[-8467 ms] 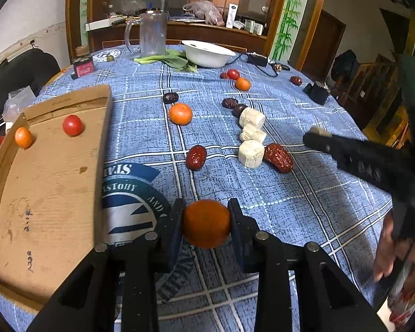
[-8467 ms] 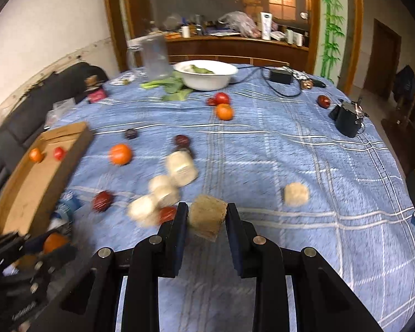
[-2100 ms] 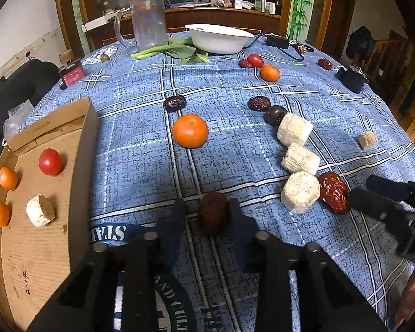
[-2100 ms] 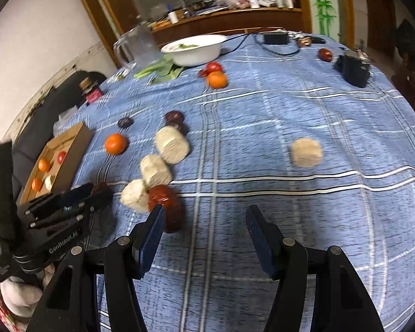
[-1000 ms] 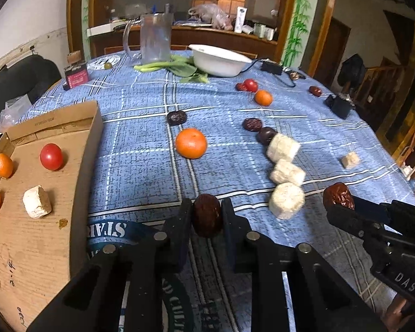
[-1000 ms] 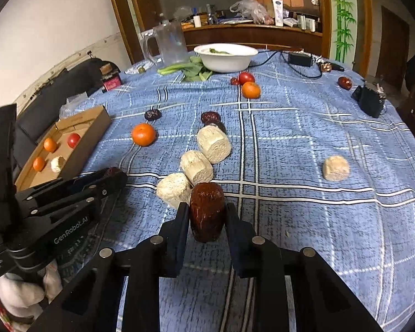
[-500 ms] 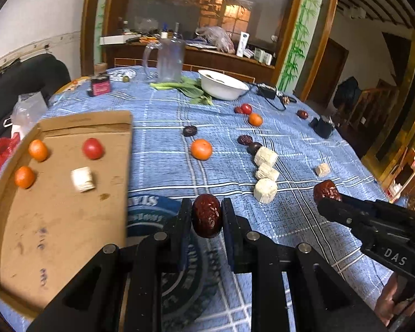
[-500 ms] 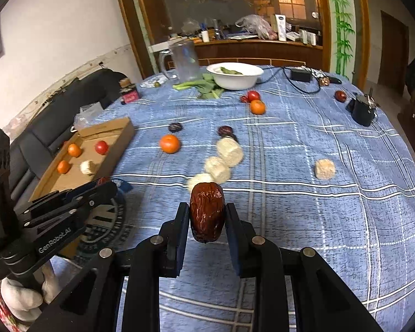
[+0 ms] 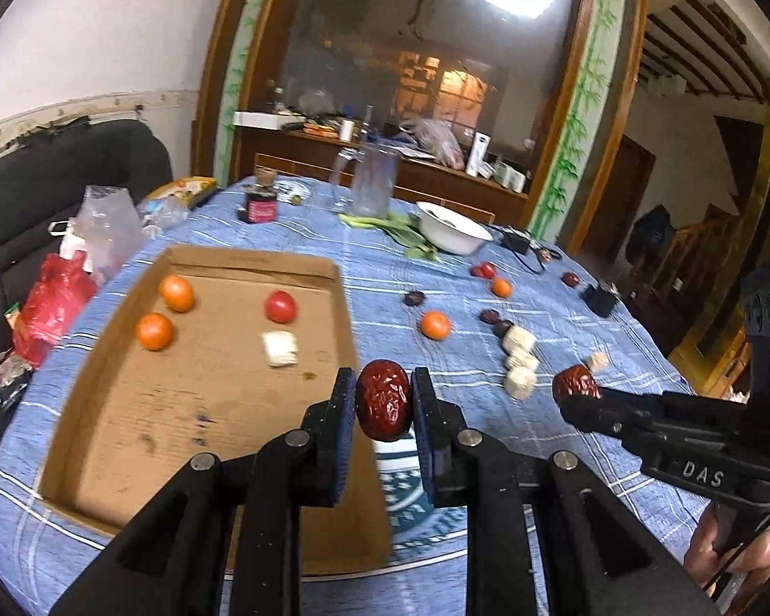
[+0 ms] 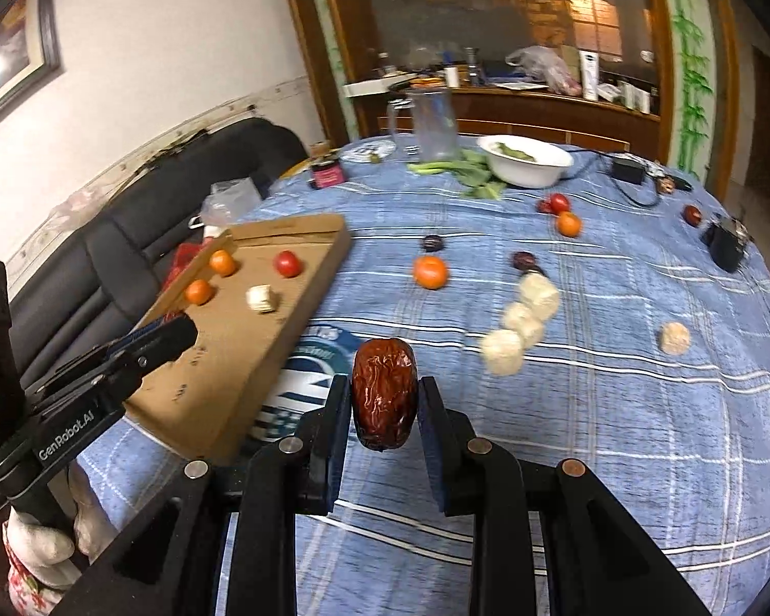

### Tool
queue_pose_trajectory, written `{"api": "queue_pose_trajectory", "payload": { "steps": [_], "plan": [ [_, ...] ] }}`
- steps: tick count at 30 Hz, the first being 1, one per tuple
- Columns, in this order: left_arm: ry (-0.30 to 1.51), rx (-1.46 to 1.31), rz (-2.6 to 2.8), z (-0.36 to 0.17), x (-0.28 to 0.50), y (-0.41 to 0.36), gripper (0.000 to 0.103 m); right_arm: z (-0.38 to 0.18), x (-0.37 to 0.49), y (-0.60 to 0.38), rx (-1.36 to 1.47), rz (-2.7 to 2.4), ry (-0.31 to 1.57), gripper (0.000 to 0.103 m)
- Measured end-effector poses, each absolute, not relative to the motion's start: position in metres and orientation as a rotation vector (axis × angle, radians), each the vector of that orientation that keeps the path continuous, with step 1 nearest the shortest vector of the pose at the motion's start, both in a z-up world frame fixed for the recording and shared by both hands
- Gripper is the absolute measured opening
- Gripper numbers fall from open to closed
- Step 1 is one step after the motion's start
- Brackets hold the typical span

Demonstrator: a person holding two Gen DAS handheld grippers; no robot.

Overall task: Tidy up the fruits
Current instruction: 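Lift the held dates toward the cardboard tray with both tools, then open the left tool over the tray while the right tool releases its date there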

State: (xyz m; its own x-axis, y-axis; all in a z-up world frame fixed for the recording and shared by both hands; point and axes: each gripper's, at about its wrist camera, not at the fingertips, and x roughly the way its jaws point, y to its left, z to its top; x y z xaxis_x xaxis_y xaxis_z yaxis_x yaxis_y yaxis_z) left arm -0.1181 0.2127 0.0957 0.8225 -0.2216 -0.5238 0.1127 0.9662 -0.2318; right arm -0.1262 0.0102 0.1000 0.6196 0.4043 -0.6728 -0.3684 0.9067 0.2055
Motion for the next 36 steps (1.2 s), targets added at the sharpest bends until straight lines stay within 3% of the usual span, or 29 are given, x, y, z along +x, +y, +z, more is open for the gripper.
{"api": "queue_pose_trajectory", "payload": {
  "steps": [15,24,36],
  "plan": [
    [0.817,-0.185,0.114,0.068,-0.047,0.319,0.021,0.083,-0.068,0.126,0.012,0.66,0.919,0.029],
    [0.987,-0.187,0.139,0.038,-0.007,0.331,0.021,0.048,-0.029,0.175,-0.035,0.667,1.038,0.029],
    [1.025,-0.175,0.179,0.026,0.001,0.338,0.021,0.03,-0.016,0.196,-0.091,0.645,1.081,0.029]
  ]
}}
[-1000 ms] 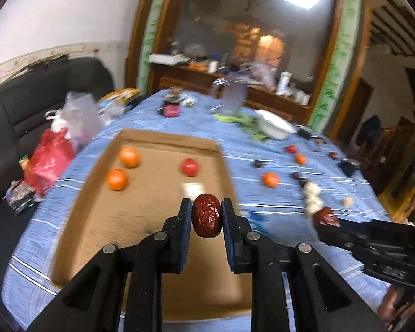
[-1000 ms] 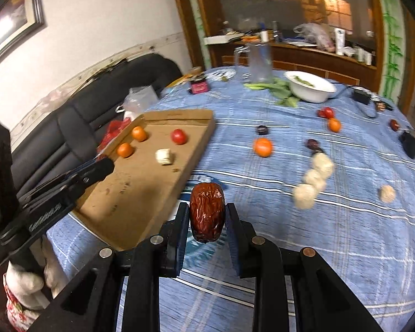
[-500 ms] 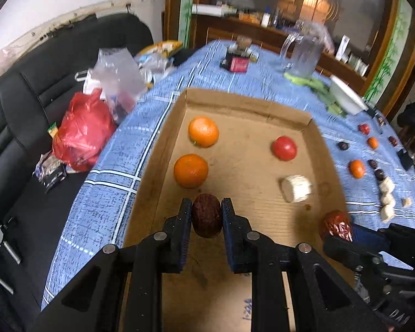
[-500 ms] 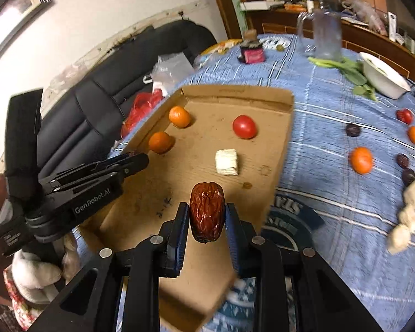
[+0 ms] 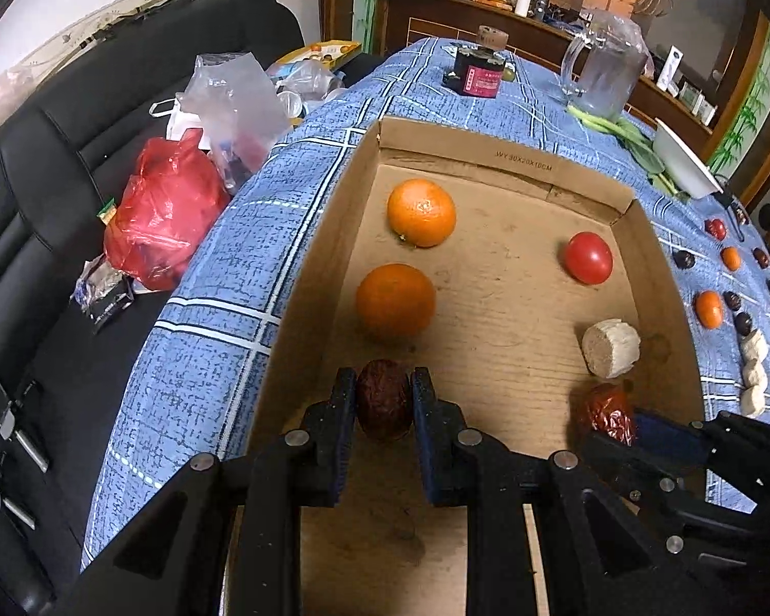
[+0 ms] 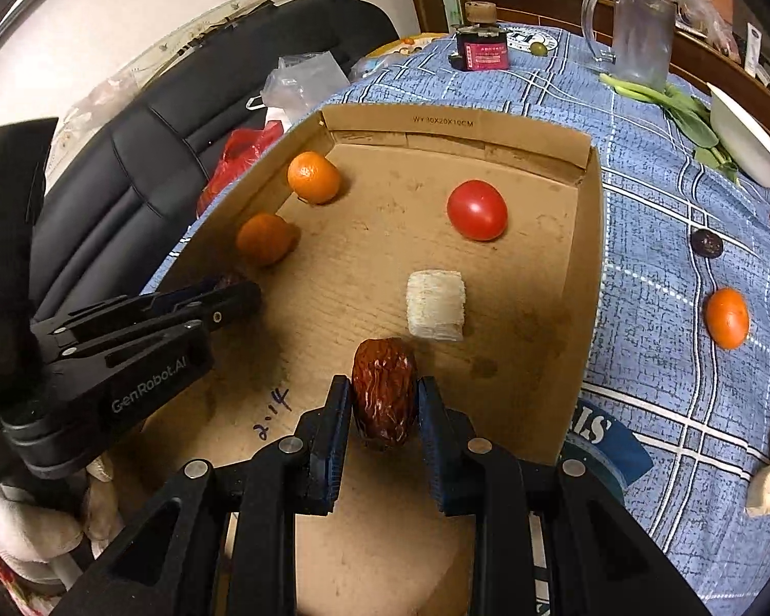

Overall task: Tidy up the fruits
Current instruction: 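Open the left tool over the tray while the right tool releases its date there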

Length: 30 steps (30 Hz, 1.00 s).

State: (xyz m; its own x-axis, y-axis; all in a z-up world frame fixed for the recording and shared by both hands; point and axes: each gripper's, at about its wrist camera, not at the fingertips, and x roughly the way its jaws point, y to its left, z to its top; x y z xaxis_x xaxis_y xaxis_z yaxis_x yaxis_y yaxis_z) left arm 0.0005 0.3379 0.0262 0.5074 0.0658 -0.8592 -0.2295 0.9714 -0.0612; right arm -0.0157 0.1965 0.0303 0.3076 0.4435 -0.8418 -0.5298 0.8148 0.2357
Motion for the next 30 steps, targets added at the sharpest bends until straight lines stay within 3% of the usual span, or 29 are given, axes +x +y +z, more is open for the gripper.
{"api": "queue_pose_trajectory", "payload": {
  "steps": [3,9,11,13,23,30],
  "plan": [
    [1.028,-0.172,0.172,0.027,0.001,0.337,0.025,0.03,-0.015,0.199,-0.099,0.636,1.079,0.029],
    [1.029,-0.174,0.147,0.03,0.001,0.332,0.053,0.03,-0.016,0.2,-0.112,0.635,1.072,0.034],
    [1.014,-0.199,0.144,0.035,-0.003,0.336,0.053,0.033,-0.019,0.199,-0.105,0.643,1.056,0.048],
    [0.993,-0.231,0.139,0.042,-0.009,0.341,0.053,0.036,-0.022,0.197,-0.105,0.641,1.033,0.053],
    [0.868,-0.363,0.152,0.08,-0.056,0.355,0.067,0.064,-0.043,0.149,0.032,0.633,0.952,0.054],
    [0.873,-0.307,0.153,0.083,-0.079,0.311,0.077,0.067,-0.062,0.083,0.23,0.547,0.93,0.059]
  ]
}}
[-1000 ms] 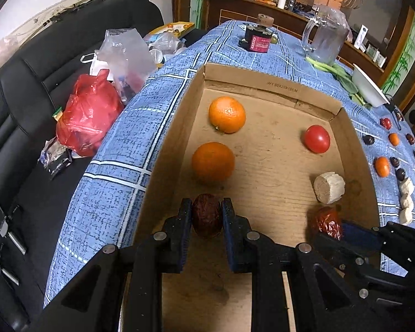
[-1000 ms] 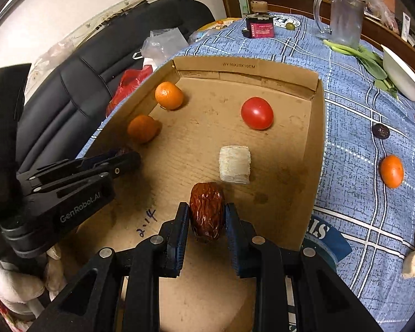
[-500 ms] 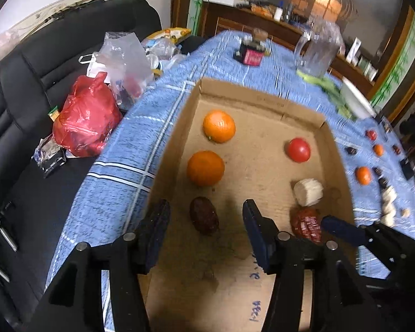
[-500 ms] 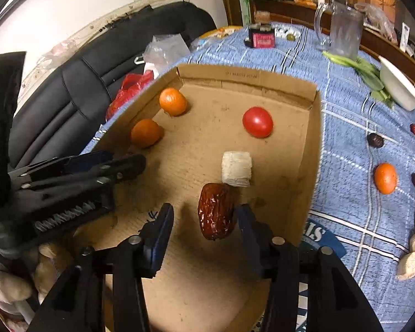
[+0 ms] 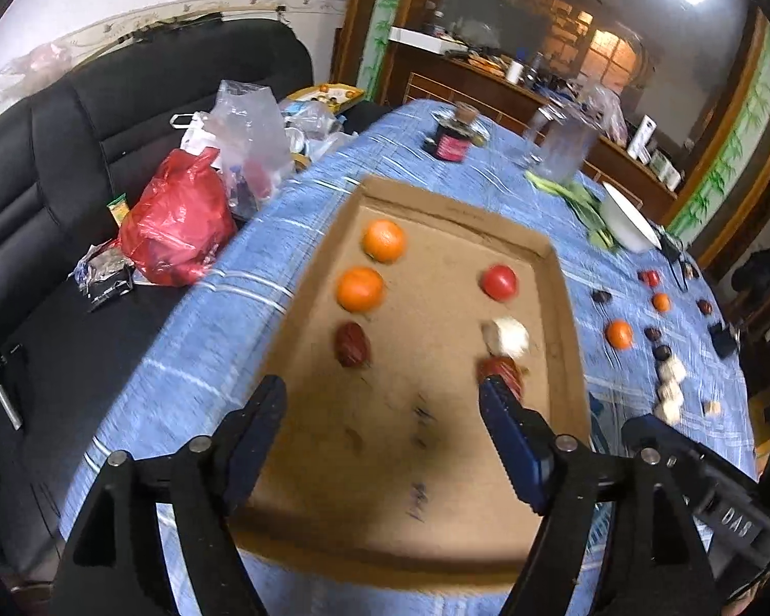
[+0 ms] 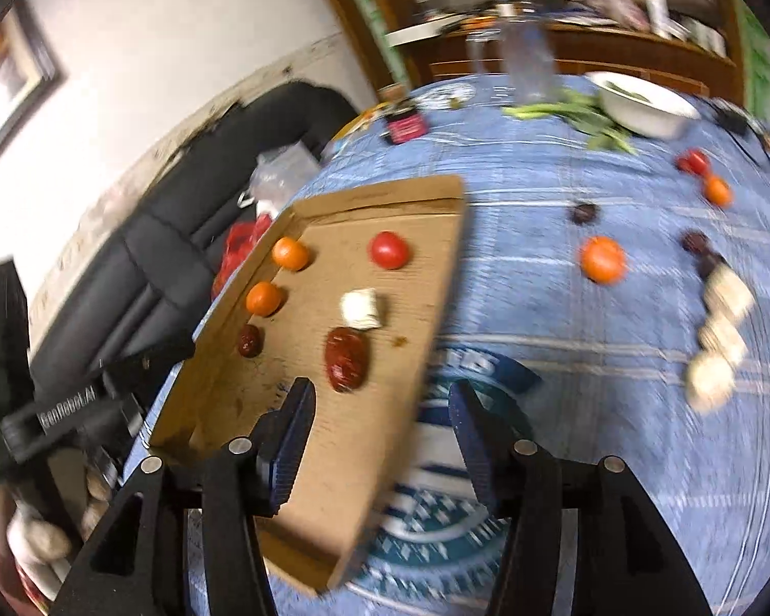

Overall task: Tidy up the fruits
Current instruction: 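Open the left tool over the tray while the right tool releases its date there, then move both open tools back over the table toward the white rice cakes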

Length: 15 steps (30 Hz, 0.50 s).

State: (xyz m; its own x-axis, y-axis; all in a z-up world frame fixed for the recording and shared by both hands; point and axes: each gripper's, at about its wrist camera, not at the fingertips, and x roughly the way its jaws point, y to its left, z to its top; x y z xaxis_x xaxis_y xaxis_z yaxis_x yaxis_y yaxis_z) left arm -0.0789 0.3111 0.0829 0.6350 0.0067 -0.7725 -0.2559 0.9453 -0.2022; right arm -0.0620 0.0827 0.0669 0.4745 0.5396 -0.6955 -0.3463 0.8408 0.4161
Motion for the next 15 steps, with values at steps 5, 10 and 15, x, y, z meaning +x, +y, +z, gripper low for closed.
{"api": "queue_pose_trajectory", "payload": {
  "steps": [5,10,15],
  "plan": [
    [0.839,-0.203,0.121,0.088,-0.097,0.258,0.077,0.065,-0.084,0.041,0.249,0.396,0.873,0.065],
    [0.787,-0.041,0.101,0.097,-0.11,0.205,0.077,0.062,-0.099,0.012,0.258,0.302,0.843,0.066],
    [0.776,0.056,0.087,0.097,-0.115,0.174,0.077,0.059,-0.103,-0.005,0.281,0.284,0.842,0.066]
  ]
}}
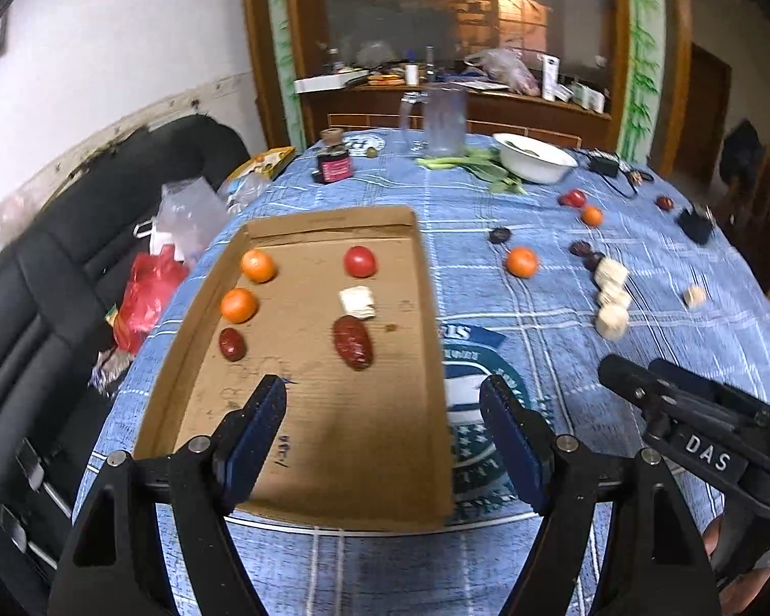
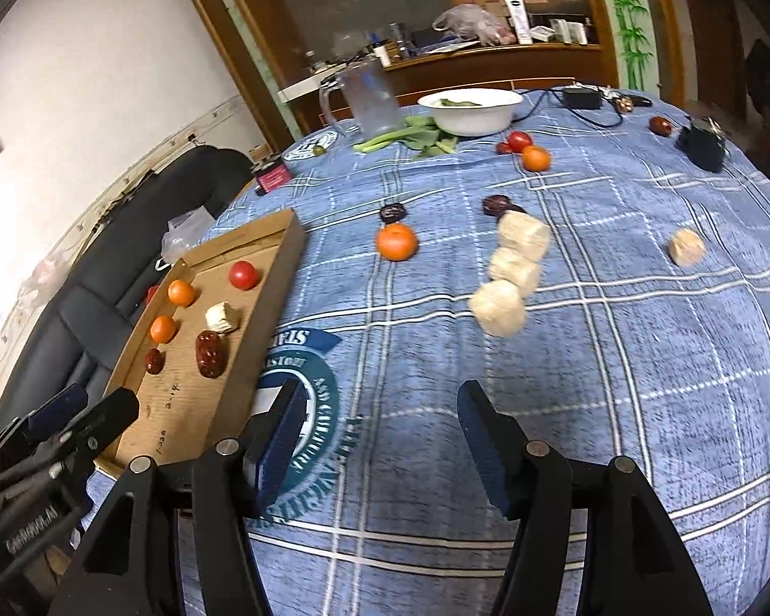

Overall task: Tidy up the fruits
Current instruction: 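Move both open tools back over the table toward the white rice cakes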

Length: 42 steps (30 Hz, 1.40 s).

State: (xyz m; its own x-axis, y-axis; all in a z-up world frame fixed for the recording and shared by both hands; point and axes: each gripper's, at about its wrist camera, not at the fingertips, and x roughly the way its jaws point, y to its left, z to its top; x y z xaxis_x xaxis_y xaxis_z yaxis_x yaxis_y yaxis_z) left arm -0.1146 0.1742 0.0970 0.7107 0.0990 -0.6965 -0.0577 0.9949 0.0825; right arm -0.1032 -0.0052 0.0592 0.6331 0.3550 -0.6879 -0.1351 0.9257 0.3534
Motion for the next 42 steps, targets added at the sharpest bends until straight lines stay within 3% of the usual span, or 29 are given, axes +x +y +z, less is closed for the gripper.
{"api": "queue_pose_trajectory", "payload": {
  "steps": [42],
  "plan": [
    [0.866,0.084,0.009,0.07,-0.083,0.14,0.077,0.028,-0.083,-0.031,0.32,0.261,0.921,0.067]
  ]
}}
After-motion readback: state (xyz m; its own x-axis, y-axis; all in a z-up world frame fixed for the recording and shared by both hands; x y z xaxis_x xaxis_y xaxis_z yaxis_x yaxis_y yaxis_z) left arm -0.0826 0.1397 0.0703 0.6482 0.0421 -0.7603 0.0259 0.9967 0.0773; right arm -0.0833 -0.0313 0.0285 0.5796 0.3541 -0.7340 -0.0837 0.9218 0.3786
